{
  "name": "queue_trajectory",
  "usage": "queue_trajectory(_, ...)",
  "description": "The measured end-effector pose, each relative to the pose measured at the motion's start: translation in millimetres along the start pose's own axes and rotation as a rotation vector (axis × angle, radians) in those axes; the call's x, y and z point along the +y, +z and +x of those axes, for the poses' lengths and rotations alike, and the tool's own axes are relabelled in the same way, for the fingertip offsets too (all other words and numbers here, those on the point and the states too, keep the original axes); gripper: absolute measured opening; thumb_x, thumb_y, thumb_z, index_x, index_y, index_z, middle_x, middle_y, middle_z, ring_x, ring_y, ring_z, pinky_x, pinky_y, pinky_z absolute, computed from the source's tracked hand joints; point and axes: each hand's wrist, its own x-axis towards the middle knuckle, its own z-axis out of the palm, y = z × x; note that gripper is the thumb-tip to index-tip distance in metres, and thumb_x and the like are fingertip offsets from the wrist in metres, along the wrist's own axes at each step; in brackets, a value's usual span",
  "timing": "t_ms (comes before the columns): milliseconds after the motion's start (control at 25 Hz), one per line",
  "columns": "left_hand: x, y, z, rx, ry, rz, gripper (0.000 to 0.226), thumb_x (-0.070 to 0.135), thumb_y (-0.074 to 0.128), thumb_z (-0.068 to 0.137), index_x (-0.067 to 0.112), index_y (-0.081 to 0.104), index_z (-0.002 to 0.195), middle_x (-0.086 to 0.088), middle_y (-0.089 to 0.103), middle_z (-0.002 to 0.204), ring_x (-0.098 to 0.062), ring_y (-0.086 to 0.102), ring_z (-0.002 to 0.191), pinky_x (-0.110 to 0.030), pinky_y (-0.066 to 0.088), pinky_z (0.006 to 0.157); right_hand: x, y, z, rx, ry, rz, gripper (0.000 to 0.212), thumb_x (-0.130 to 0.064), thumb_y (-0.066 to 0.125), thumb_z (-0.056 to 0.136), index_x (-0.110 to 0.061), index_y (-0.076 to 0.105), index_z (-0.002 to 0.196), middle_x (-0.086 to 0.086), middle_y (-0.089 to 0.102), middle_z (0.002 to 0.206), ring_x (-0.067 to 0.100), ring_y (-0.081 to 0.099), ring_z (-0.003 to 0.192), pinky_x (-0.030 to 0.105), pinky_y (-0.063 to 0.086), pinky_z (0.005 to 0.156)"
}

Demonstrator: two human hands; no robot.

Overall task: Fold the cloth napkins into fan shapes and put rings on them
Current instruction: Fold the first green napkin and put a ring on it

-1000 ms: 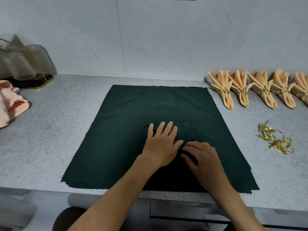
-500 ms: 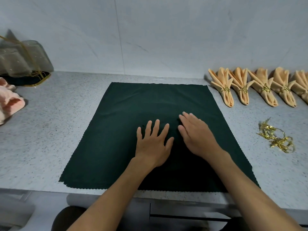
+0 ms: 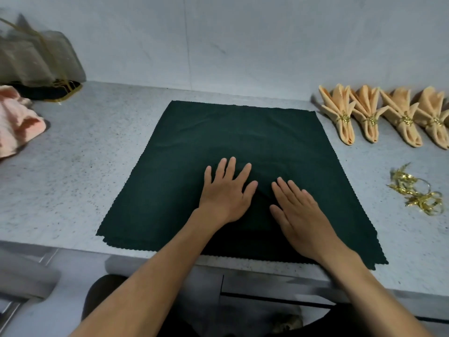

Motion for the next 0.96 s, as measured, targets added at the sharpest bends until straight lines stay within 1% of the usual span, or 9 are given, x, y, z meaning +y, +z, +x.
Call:
queue_trajectory(160, -22, -5, -20, 0.026, 0.039, 0.068, 0.060, 0.054, 0.011, 0.102, 0.032, 0.002, 0.157, -0.002, -0.012, 0.164, -0.017, -0.014, 0.150, -0.050, -0.003, 0.121, 1, 1, 2, 0.052, -0.020, -0.031, 0.096, -0.065, -0.035, 0.074, -0.026, -0.006, 0.157, -0.010, -0.013, 0.163, 0.009, -0.015, 0.149, 0.029, -0.009, 0.120)
queue_trajectory(280, -39, -6, -55, 0.149, 0.294, 0.035, 0.063, 0.047, 0.012, 0.098, 0.023, 0.027, 0.154, 0.003, 0.013, 0.164, -0.013, 0.008, 0.151, -0.044, 0.009, 0.122, -2, 4, 1, 0.102, -0.037, -0.007, 0.091, -0.065, -0.027, 0.081, -0.027, 0.005, 0.157, -0.009, -0.003, 0.164, 0.013, -0.005, 0.151, 0.028, -0.007, 0.118)
queue_trajectory(400, -53, -9, -75, 0.035, 0.392, -0.111, 0.071, 0.064, 0.021, 0.093, 0.026, 0.035, 0.151, 0.014, 0.021, 0.161, 0.001, 0.012, 0.147, -0.027, 0.004, 0.122, -3, 5, 0, 0.278, -0.083, 0.071, 0.067, -0.052, 0.014, 0.097, -0.020, 0.045, 0.146, -0.003, 0.038, 0.155, 0.018, 0.033, 0.144, 0.026, 0.012, 0.119)
queue_trajectory(520, -58, -10, -81, 0.043, 0.403, -0.095, 0.076, 0.067, 0.028, 0.086, 0.030, 0.032, 0.152, 0.017, 0.015, 0.160, 0.005, 0.005, 0.147, -0.024, -0.001, 0.121, -1, 7, -5, 0.510, -0.127, 0.120, 0.030, -0.029, 0.056, 0.097, -0.016, 0.071, 0.119, 0.000, 0.067, 0.127, 0.020, 0.062, 0.119, 0.026, 0.034, 0.109)
queue_trajectory(600, -52, -9, -82, 0.092, 0.384, -0.144, 0.070, 0.054, 0.032, 0.083, 0.028, 0.042, 0.147, 0.013, 0.025, 0.158, 0.000, 0.015, 0.147, -0.024, 0.005, 0.120, -4, 5, -9, 0.526, -0.122, 0.171, 0.025, -0.020, 0.070, 0.090, -0.020, 0.073, 0.114, -0.006, 0.069, 0.119, 0.016, 0.064, 0.112, 0.026, 0.047, 0.096)
queue_trajectory(680, -45, -8, -80, 0.163, 0.369, -0.165, 0.063, 0.043, 0.036, 0.078, 0.025, 0.052, 0.136, 0.007, 0.042, 0.152, -0.006, 0.032, 0.142, -0.028, 0.017, 0.118, -6, 1, -11, 0.518, -0.116, 0.196, 0.019, -0.022, 0.069, 0.089, -0.023, 0.071, 0.108, -0.009, 0.067, 0.110, 0.014, 0.064, 0.100, 0.026, 0.055, 0.076)
queue_trajectory(760, -41, -9, -77, 0.221, 0.362, -0.193, 0.050, 0.037, 0.041, 0.074, 0.025, 0.057, 0.120, 0.007, 0.053, 0.141, -0.007, 0.045, 0.134, -0.032, 0.031, 0.112, -7, -2, -12, 0.531, -0.129, 0.151, 0.006, -0.024, 0.066, 0.089, -0.022, 0.068, 0.095, -0.007, 0.057, 0.096, 0.014, 0.058, 0.082, 0.018, 0.042, 0.051)
queue_trajectory(840, -41, -11, -74, 0.226, 0.335, -0.255, 0.035, 0.030, 0.050, 0.072, 0.027, 0.058, 0.106, 0.013, 0.060, 0.131, -0.005, 0.053, 0.124, -0.033, 0.037, 0.103, -8, -4, -10, 0.530, -0.130, 0.118, 0.004, -0.024, 0.067, 0.088, -0.021, 0.068, 0.088, -0.008, 0.051, 0.089, 0.014, 0.052, 0.076, 0.012, 0.029, 0.048)
queue_trajectory(960, -47, -17, -63, 0.203, 0.254, -0.467, 0.016, 0.027, 0.062, 0.082, 0.032, 0.065, 0.097, 0.021, 0.066, 0.110, -0.003, 0.060, 0.109, -0.039, 0.043, 0.101, -5, -4, -11, 0.502, -0.149, 0.130, 0.012, -0.030, 0.065, 0.091, -0.024, 0.070, 0.083, -0.012, 0.050, 0.083, 0.011, 0.050, 0.076, 0.019, 0.036, 0.048)
